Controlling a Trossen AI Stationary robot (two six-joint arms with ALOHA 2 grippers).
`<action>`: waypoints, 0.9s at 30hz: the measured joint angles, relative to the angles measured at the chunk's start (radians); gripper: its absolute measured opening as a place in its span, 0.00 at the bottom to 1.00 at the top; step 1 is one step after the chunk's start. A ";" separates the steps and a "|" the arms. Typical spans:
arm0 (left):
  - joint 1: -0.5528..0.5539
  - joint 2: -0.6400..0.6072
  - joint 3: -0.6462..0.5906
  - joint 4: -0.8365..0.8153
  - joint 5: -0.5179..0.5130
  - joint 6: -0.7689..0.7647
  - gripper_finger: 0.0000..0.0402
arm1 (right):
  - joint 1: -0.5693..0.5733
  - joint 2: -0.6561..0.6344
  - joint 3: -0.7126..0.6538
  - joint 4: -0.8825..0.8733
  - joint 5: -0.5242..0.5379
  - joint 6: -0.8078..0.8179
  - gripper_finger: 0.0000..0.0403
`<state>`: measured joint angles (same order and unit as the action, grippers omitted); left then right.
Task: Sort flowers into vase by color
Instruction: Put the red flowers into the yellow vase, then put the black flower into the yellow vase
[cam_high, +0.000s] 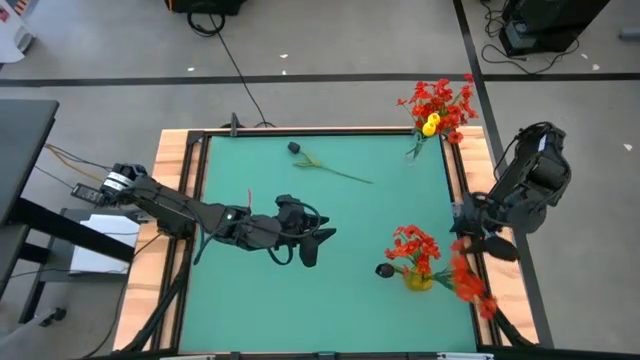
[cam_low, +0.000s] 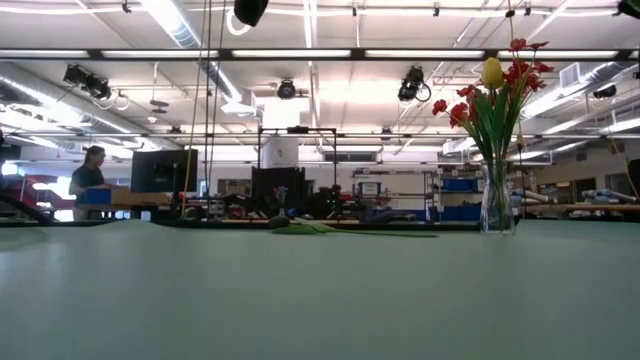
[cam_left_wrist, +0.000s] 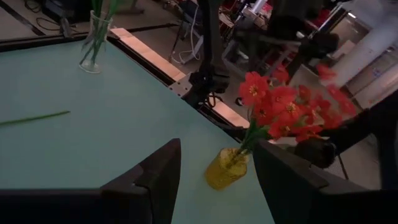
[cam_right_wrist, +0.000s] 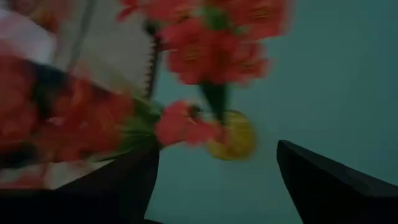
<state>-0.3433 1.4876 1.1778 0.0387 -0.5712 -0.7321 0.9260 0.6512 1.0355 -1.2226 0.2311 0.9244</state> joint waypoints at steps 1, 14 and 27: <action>0.000 0.000 0.000 -0.006 -0.006 0.000 0.51 | -0.006 0.008 0.026 -0.045 0.026 0.009 0.82; 0.087 0.000 0.000 -0.239 -0.112 -0.270 0.51 | -0.191 0.095 0.155 -0.202 0.509 -0.011 0.79; 0.419 0.036 -0.002 -0.229 0.222 -0.106 0.51 | -0.878 0.400 0.239 0.243 0.056 -0.426 0.70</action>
<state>0.0756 1.5238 1.1763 -0.1899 -0.3489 -0.8382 0.0481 1.0517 1.2747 -0.9800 0.2871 0.4981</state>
